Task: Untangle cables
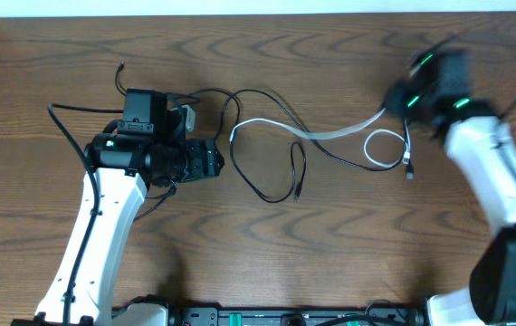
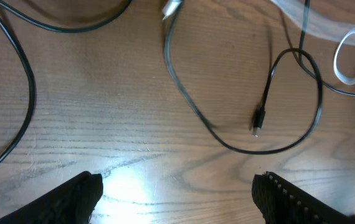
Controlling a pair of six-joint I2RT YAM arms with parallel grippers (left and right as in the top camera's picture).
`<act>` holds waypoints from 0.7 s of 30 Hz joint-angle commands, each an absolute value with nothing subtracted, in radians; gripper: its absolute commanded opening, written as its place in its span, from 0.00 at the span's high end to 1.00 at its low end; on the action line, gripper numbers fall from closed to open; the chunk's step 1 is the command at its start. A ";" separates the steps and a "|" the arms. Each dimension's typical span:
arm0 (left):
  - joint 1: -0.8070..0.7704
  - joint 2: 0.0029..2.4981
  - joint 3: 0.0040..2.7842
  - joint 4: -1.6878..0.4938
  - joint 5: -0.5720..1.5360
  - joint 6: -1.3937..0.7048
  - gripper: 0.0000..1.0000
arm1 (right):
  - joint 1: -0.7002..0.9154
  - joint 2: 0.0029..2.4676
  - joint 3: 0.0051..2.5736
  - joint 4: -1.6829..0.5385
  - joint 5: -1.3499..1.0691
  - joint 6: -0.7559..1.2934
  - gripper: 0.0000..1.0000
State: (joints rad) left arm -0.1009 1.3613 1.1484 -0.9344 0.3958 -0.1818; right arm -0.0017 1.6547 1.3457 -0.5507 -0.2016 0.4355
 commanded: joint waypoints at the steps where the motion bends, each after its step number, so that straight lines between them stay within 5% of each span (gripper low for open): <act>1: -0.102 1.353 1.147 -0.934 0.408 -0.165 0.18 | -0.130 1.609 1.668 -0.759 -0.168 0.287 0.99; 9: -0.102 1.353 1.147 -0.937 0.408 -0.165 0.18 | -0.386 1.610 1.936 -0.828 0.004 0.246 0.99; 17: -0.102 1.353 1.147 -0.938 0.407 -0.165 0.18 | -0.407 1.621 1.927 -0.793 0.577 0.268 0.99; 21: -0.102 1.353 1.147 -0.937 0.408 -0.165 0.18 | -0.411 1.632 1.927 -0.778 0.621 0.268 0.99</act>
State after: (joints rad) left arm -0.1009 1.3613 1.1477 -0.9356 0.3954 -0.1818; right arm -0.4038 1.6142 1.9224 -0.7734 0.5144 0.2600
